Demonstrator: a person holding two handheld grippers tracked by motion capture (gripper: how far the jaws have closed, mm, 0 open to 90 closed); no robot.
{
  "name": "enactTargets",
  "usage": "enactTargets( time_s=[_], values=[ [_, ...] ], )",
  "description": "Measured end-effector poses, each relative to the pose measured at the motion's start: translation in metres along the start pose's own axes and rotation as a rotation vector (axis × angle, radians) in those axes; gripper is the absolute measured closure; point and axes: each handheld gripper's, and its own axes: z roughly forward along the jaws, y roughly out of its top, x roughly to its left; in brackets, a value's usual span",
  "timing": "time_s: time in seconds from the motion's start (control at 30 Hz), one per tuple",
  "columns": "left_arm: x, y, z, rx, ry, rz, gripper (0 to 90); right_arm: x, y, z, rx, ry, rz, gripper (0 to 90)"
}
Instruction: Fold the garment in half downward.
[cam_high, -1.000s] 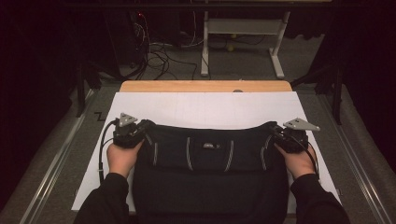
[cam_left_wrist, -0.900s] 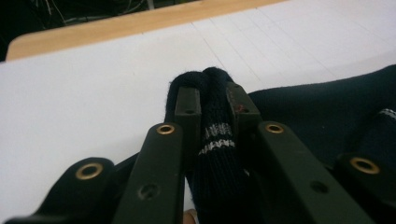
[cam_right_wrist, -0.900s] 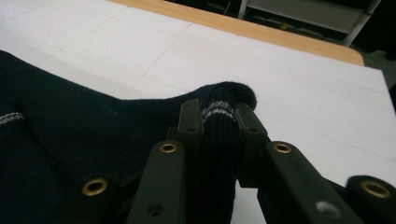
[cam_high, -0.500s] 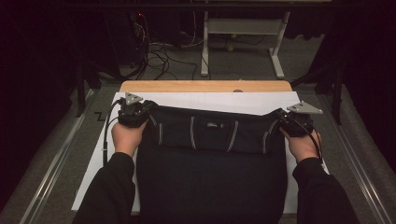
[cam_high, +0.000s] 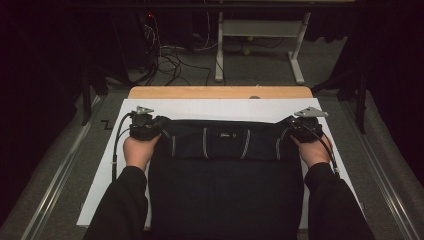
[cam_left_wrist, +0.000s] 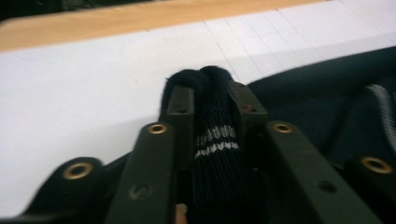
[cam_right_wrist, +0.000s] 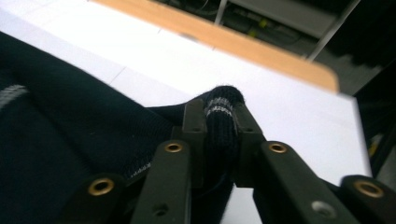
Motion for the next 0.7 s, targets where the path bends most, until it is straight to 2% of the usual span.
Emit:
enactTargets(
  time_s=[0.07,0.1,0.2,0.27,0.33,0.37,0.43,0.5,0.6,0.7],
  values=[
    [0.002,-0.001,0.001,0.020,-0.001,-0.005,51.2,0.001,-0.003,0.003,0.017,0.001,0.009,67.3],
    [0.003,-0.003,-0.001,0.014,0.004,-0.008,47.9,0.001,-0.004,0.003,0.021,0.001,0.022,62.1],
    [0.008,-0.007,-0.008,-0.004,-0.018,-0.047,42.8,-0.001,-0.007,0.000,0.020,0.003,0.054,50.4],
    [0.006,-0.011,-0.016,-0.021,-0.036,-0.051,40.3,0.000,-0.008,-0.005,0.011,0.009,0.059,47.5],
    [0.001,-0.015,-0.023,-0.047,-0.057,-0.031,38.4,0.004,-0.012,-0.014,-0.017,0.018,0.048,45.6],
    [-0.004,-0.020,-0.025,-0.048,-0.075,-0.006,38.4,0.005,-0.014,-0.017,-0.024,0.025,0.048,44.7],
    [-0.011,-0.026,-0.024,-0.023,-0.106,0.022,37.9,0.010,-0.022,-0.025,-0.031,0.067,0.053,41.9],
    [-0.018,-0.036,-0.018,0.025,-0.137,0.054,36.4,0.015,-0.029,-0.028,-0.022,0.109,0.059,40.6],
    [-0.023,-0.050,-0.006,0.090,-0.182,0.063,36.3,0.028,-0.042,-0.033,-0.020,0.149,0.042,40.9],
    [-0.028,-0.058,0.005,0.156,-0.190,0.084,37.9,0.039,-0.054,-0.031,0.019,0.198,0.041,40.6]
  ],
)
